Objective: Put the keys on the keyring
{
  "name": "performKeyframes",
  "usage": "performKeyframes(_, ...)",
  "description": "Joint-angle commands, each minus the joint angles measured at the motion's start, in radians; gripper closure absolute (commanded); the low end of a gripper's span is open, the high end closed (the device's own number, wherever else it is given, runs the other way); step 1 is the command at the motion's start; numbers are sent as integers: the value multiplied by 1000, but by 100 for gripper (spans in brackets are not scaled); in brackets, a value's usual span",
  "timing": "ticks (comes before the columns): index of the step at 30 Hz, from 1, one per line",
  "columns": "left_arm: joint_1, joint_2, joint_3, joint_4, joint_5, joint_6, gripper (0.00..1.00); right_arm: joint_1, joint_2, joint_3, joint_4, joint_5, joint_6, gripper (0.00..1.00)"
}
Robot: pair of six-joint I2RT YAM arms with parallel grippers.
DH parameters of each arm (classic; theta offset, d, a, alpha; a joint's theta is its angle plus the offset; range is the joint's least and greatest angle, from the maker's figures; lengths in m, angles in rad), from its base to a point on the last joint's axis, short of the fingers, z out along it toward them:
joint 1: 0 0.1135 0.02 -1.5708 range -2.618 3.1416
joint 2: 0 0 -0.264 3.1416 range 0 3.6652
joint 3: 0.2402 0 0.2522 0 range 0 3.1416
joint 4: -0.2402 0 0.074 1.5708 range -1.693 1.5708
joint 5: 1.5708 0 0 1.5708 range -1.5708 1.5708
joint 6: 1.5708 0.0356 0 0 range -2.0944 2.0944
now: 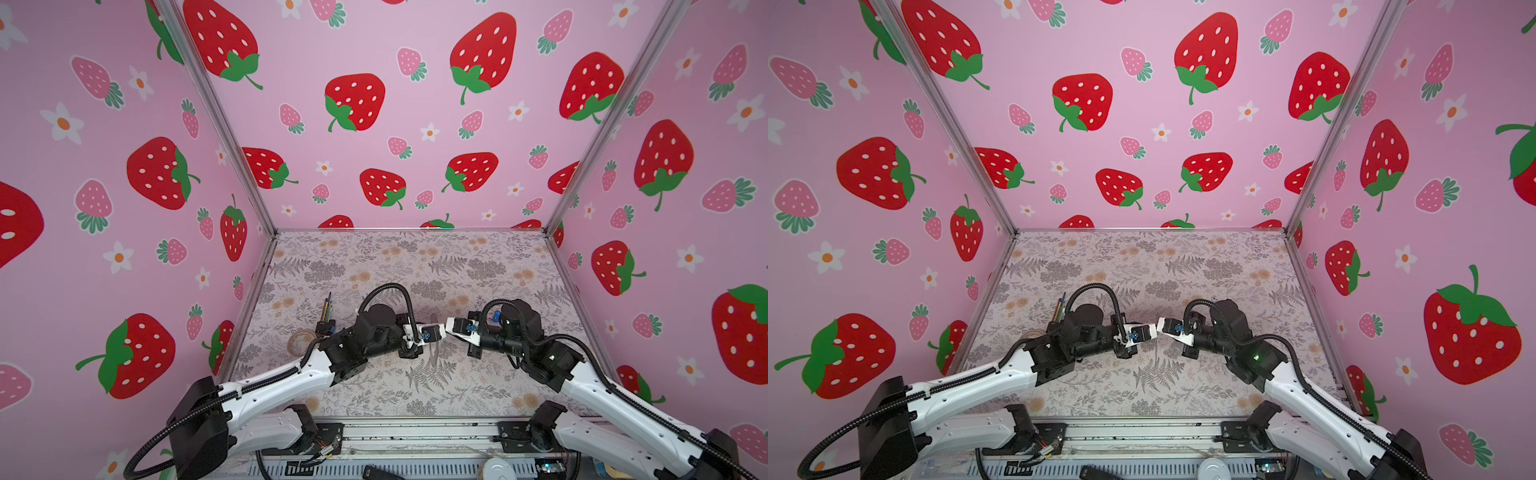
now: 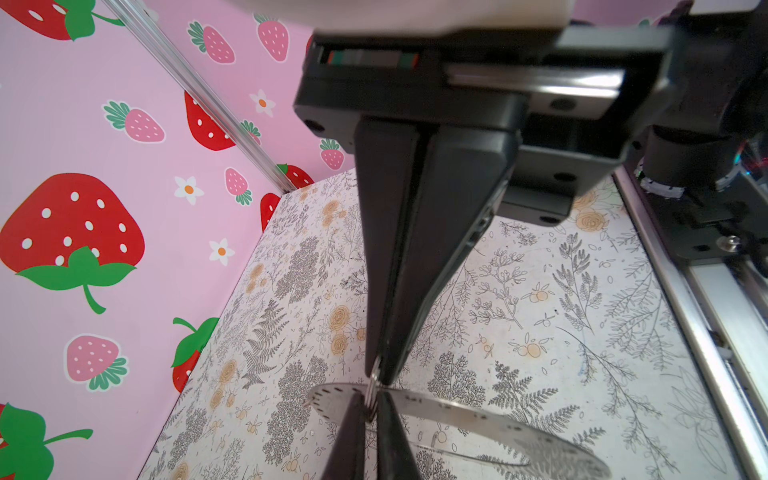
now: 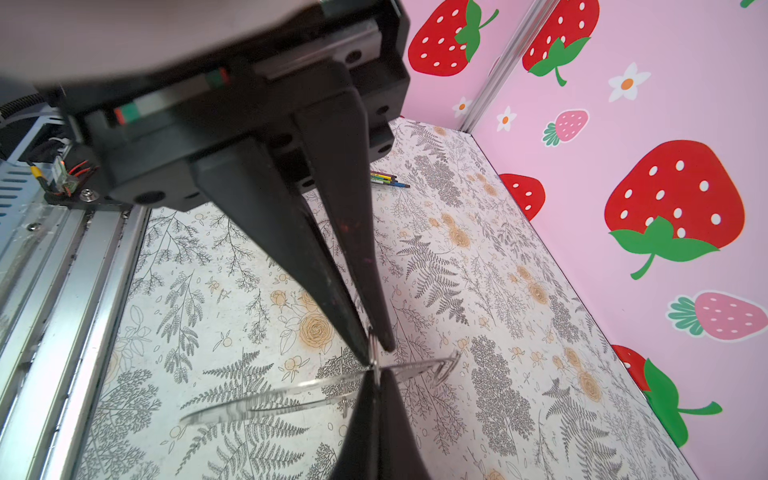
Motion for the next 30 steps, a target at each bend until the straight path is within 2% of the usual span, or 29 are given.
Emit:
performKeyframes(1,2,10,32,19,36,5,93,6,-3,4,28,-27,-22,100)
performKeyframes(2,3,13,33,19,37,5,99,6,-3,4,29,-24,-20,100)
performKeyframes(4,4,15,33,21,40,5,100,6,-3,3,28,-15,-22,97)
performKeyframes(8,25,6,8,57,68,-18,100,5,-22,-9,23,38,-20,74)
performKeyframes(14,60,-28,-63,162,156,-18,100,3,-88,-68,54,170,26,56)
performKeyframes(21,76,-47,-113,218,225,37,100,4,-116,-124,101,229,70,51)
performKeyframes(30,80,-43,-140,233,252,150,100,-6,-17,-121,149,372,202,51)
